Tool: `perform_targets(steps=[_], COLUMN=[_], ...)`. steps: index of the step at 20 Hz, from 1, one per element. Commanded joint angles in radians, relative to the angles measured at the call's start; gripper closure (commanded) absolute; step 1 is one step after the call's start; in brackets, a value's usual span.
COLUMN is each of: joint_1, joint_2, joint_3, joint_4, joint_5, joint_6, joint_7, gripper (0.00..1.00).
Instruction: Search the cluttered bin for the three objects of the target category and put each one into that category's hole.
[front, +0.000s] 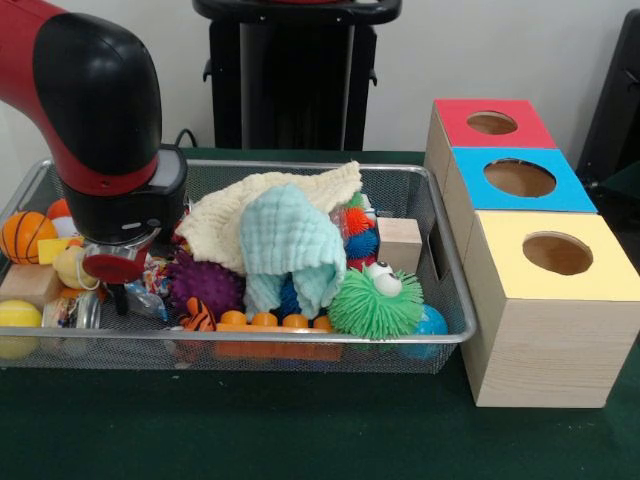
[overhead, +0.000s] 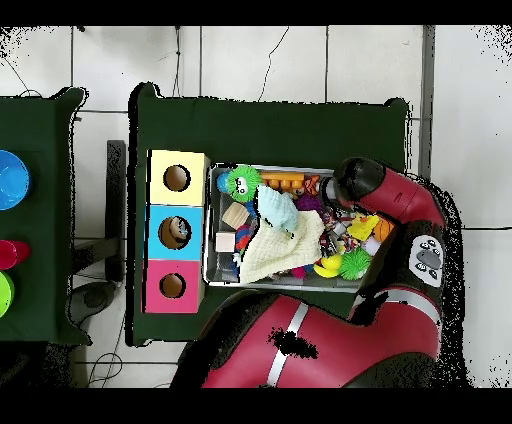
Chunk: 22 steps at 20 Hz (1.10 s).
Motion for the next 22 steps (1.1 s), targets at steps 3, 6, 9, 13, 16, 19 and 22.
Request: perform_targets(steps=[3,6,9,13,16,19,22], joint_1=[0.001,0.015,0.023,0.030,0.047,0.085,0.146], joint_2=[0.023,0.029,0.035,0.039,0.010,-0.066,-0.171], joint_3=[0.070,0.050,0.037,0.018,0.008,-0.019,-0.087], joint_4=[0.116,0.103,0.088,0.071,0.080,0.108,0.129], joint_5=[0.029,0.016,0.013,0.010,0.018,0.022,0.010], joint_6=[-0.079,-0.071,-0.043,0.013,0.046,0.118,0.262], joint_7=[0.126,0.136,0.144,0.147,0.151,0.159,0.177], gripper=[0.00,1.00,1.00,1.00,1.00,1.00,1.00])
